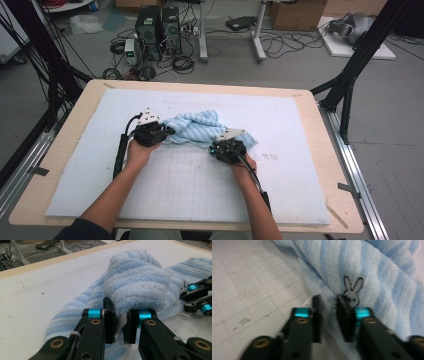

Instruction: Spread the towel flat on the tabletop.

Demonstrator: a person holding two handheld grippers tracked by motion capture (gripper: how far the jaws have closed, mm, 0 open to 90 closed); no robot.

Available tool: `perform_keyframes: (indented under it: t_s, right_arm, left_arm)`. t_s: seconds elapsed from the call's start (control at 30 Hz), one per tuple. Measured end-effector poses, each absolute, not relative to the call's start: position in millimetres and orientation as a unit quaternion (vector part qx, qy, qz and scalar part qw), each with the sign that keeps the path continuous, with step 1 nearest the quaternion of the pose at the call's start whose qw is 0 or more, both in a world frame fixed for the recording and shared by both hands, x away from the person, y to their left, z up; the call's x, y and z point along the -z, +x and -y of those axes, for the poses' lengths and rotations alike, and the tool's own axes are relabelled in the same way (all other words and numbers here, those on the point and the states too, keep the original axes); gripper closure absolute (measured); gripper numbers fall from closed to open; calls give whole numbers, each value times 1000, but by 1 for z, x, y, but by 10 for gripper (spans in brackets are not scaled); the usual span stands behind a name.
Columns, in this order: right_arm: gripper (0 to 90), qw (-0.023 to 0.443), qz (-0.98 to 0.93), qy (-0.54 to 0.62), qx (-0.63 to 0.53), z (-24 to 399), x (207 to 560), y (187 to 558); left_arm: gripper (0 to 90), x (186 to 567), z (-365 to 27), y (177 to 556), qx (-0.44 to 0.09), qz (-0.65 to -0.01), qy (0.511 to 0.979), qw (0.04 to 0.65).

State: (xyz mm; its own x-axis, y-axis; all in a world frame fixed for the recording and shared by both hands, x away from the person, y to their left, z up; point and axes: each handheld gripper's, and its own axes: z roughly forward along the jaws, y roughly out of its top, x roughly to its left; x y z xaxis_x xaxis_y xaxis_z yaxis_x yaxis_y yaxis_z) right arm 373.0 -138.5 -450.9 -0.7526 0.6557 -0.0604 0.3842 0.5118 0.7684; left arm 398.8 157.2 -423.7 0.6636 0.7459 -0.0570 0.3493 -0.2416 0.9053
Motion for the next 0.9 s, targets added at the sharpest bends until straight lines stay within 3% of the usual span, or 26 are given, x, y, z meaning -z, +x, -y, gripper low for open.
perform_keyframes:
  t_s: [0.1, 0.43, 0.9]
  right_arm:
    - [850, 167, -852, 305, -391, 139, 451, 373]
    - [849, 57, -849, 274, -449, 138, 443, 353]
    - [844, -72, -851, 165, -493, 95, 437, 311]
  left_arm:
    - [818, 423, -159, 399, -199, -360, 762, 501]
    - [815, 422, -167, 400, -200, -371, 753, 505]
    - [802, 425, -176, 403, -207, -386, 749, 497]
